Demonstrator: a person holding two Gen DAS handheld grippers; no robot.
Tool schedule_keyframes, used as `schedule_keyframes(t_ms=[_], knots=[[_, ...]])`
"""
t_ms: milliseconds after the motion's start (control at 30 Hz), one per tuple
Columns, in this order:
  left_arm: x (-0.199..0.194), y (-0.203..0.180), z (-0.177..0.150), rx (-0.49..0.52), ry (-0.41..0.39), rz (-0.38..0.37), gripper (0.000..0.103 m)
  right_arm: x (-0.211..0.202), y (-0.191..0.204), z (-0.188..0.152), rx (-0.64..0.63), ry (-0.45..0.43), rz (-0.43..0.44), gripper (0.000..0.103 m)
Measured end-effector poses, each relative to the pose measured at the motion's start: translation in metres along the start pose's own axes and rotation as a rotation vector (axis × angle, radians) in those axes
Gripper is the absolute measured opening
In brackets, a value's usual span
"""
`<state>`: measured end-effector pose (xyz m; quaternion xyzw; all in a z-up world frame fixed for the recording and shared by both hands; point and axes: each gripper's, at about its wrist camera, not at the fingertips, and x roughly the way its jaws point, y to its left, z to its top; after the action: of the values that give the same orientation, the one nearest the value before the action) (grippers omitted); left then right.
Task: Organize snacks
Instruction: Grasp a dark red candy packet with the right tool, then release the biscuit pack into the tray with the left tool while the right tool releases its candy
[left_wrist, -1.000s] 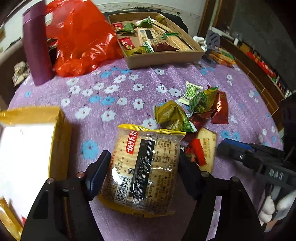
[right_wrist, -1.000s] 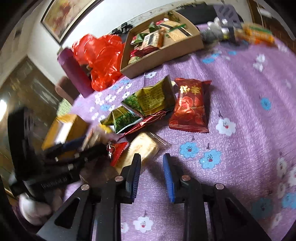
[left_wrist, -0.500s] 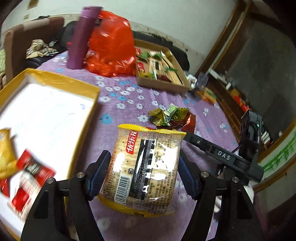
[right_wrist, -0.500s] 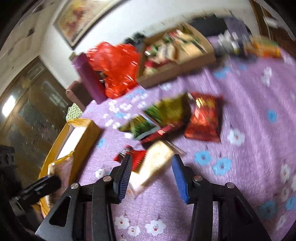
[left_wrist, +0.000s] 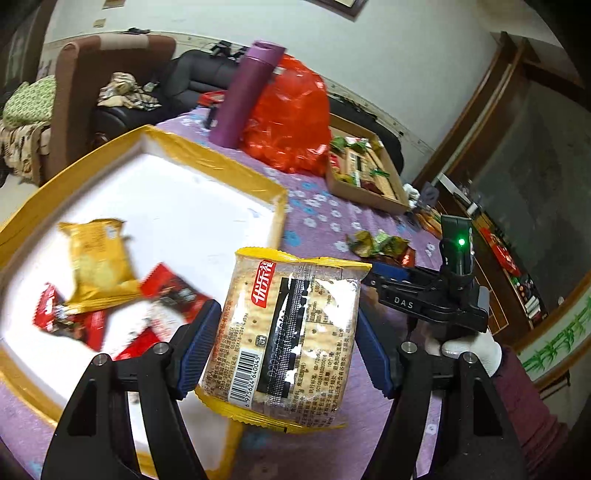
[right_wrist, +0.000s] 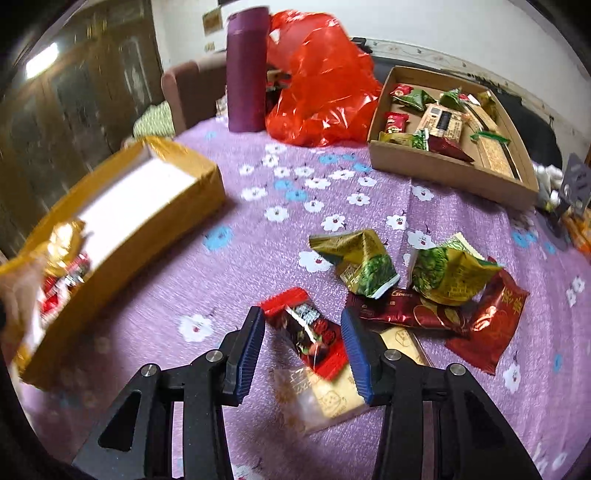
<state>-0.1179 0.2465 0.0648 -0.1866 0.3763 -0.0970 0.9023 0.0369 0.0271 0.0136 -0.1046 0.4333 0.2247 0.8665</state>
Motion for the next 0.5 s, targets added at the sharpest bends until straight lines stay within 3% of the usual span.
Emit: schedule_keyframes(t_ms=[67,100,167,267,500], knots=[[-0.004,0.009,-0.003,-0.017,-0.006,0.004,0.071,0.004,0.007,-0.001,-0.027,0.012,-0.030,0.042],[-0.006,0.014,-0.004,-0.027,-0.010,0.007,0.071,0.005,0.008,-0.002,-0.036,0.014,-0.049,0.034],[-0.009,0.019,-0.005,-0.039,-0.017,0.007,0.071,0.005,0.010,-0.002,-0.044,0.016,-0.090,0.027],[-0.015,0.024,-0.007,-0.048,-0.028,0.006,0.071,0.005,0.006,-0.001,-0.003,0.014,-0.077,0.018],[-0.032,0.041,-0.003,-0.081,-0.050,-0.016,0.071,-0.020,0.009,0.003,0.071,-0.034,-0.026,0.017]])
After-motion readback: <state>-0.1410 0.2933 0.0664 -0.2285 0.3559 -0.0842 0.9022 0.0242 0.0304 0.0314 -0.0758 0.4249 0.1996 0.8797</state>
